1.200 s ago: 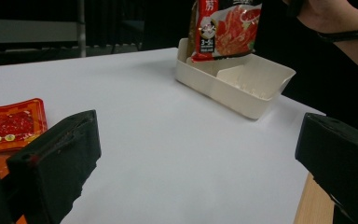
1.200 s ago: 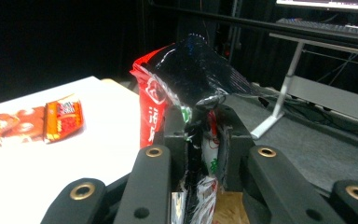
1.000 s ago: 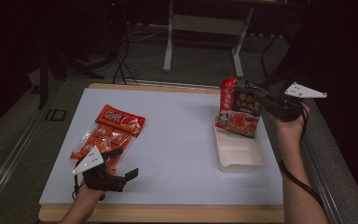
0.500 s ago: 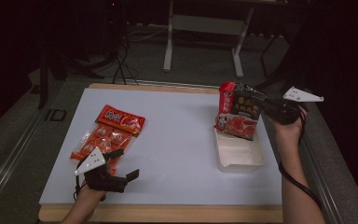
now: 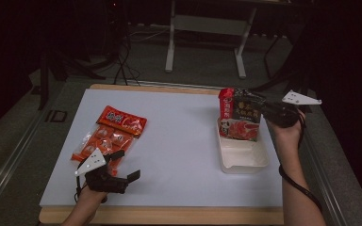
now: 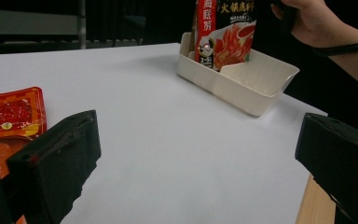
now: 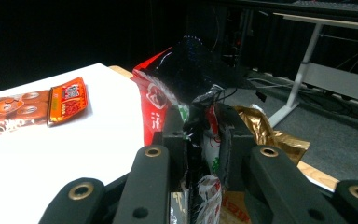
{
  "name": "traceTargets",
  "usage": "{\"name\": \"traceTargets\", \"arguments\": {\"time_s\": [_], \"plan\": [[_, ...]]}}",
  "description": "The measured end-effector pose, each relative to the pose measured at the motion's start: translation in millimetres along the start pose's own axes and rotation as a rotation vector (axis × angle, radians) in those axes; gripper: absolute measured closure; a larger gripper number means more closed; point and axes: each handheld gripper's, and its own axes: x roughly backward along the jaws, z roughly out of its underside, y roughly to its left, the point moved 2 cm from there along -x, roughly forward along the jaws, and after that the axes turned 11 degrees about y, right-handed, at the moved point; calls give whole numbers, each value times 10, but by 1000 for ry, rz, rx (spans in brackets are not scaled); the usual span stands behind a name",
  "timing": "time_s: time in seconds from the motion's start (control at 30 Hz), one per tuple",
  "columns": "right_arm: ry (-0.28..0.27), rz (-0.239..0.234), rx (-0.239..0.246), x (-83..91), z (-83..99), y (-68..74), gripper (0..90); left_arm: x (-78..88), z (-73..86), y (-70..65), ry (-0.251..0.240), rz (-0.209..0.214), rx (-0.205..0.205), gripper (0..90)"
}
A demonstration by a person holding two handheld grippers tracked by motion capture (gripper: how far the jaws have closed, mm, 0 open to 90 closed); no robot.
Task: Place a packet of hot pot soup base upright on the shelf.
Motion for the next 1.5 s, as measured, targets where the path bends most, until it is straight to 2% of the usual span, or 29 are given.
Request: {"name": "traceTargets", "arguments": {"time_s": [0.2, 0.33, 0.5, 0.57, 0.73, 0.83, 0.9, 0.97, 1.0, 1.07, 1.33, 1.5], "plan": [[-13, -20, -37, -32, 54, 10, 752, -15, 13, 6, 8, -1, 2, 5], [9, -32, -48, -88, 114, 31, 746, -21, 22, 9, 10, 3, 4, 5], [9, -53, -94, -51, 170, -20, 739, -33, 25, 14, 13, 4, 5, 6], [28, -26, -87, -27, 168, -20, 716, -37, 25, 10, 15, 7, 2, 6], [51, -20, -104, -17, 141, 8, 662, -30, 26, 9, 13, 5, 1, 5], [82, 19, -124, 19, 114, 28, 603, -23, 30, 13, 10, 6, 2, 6], [99, 54, -129, 48, 90, 54, 515, -26, 34, 19, 11, 4, -5, 6], [81, 30, -137, 79, 62, 69, 482, -34, 32, 19, 13, 9, -4, 6], [73, 43, -131, 102, 41, 76, 456, -38, 30, 14, 16, 11, -4, 6], [49, 34, -129, 151, -8, 91, 446, -40, 30, 4, 15, 12, -10, 6], [-3, 66, -87, 309, -222, 194, 400, -44, 31, 3, 25, 11, -20, 6], [-33, 55, -56, 397, -364, 295, 397, -50, 29, -6, 33, 14, -31, 6]]}}
